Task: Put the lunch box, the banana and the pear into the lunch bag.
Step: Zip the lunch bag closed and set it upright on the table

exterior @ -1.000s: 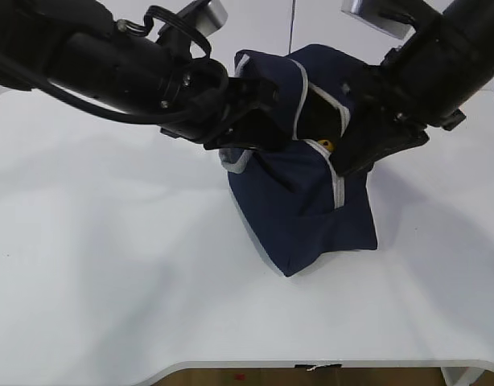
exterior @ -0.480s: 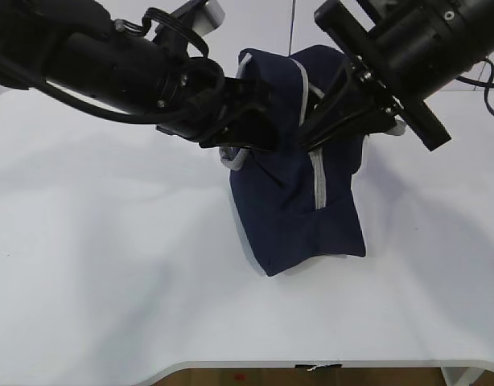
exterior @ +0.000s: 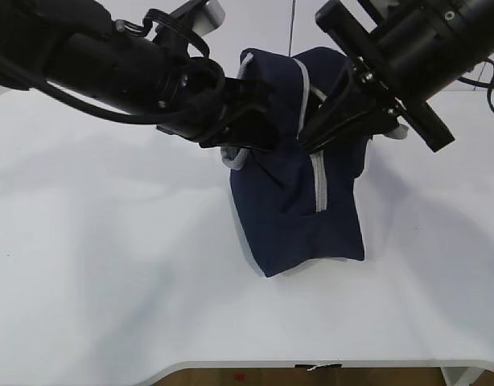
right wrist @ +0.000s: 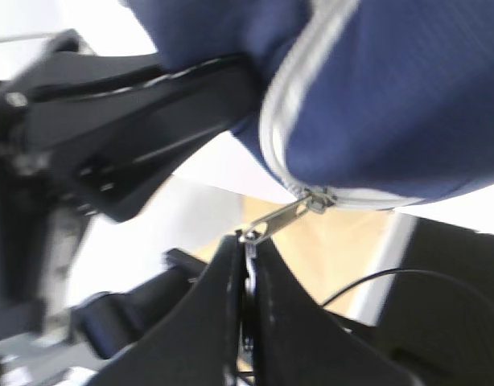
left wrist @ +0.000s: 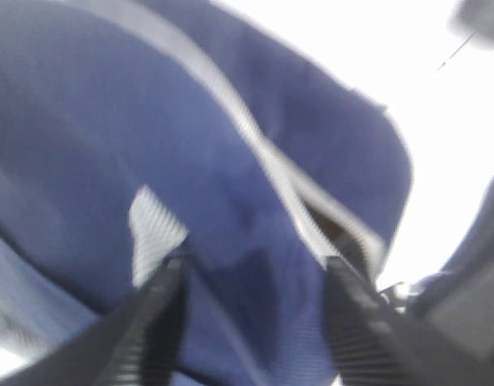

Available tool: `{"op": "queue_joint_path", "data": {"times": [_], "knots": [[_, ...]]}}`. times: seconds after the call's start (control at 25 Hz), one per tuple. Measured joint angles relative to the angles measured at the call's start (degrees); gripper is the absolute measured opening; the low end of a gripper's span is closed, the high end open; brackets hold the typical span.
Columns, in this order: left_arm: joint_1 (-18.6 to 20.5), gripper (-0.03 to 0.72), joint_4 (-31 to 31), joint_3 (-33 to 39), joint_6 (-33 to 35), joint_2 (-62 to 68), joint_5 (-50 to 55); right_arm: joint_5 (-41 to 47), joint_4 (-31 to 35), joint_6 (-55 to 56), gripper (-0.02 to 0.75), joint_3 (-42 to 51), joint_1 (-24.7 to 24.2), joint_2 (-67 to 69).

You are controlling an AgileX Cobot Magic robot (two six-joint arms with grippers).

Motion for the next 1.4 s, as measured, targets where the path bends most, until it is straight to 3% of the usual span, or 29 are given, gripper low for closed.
{"op": "queue_joint_path", "data": {"times": [0.12,0.32,0.44,0.6,0.72,0.88,1.12,1.24,1.4], "knots": [[0.0,0.083,0.0,0.0,2.9,-0.8,-0.4,0.0,-1.3,-0.6,0.006,0.0,0.0,0.0],[0.0,0.397,0.3,0.0,10.4,-5.0,-2.2,0.0,-0.2,-1.2,0.006,0.0,0.0,0.0],[0.0,0.491,2.2,0.0,12.7,-7.1,-2.1,0.0,0.2,-1.2,0.006,0.0,0.0,0.0],[0.0,0.517,4.3,2.9,15.0,-10.0,-2.2,0.0,3.0,-1.9,0.006,0.0,0.0,0.3],[0.0,0.520,1.5,8.2,20.8,-12.6,-4.6,0.0,4.4,-2.3,0.006,0.0,0.0,0.6],[0.0,0.520,-11.4,15.1,33.7,-15.8,-9.2,0.0,5.8,-3.3,0.006,0.0,0.0,0.7],[0.0,0.520,-34.0,22.0,61.3,-16.1,-9.0,-0.1,6.6,-3.8,0.006,0.0,0.0,0.8],[0.0,0.521,-39.2,22.1,69.4,-14.8,-8.1,-0.1,7.4,-4.0,0.006,0.0,0.0,0.8],[0.0,0.521,-41.7,22.2,73.9,-12.5,-8.0,-0.1,7.8,-4.0,0.006,0.0,0.0,0.8]]}}
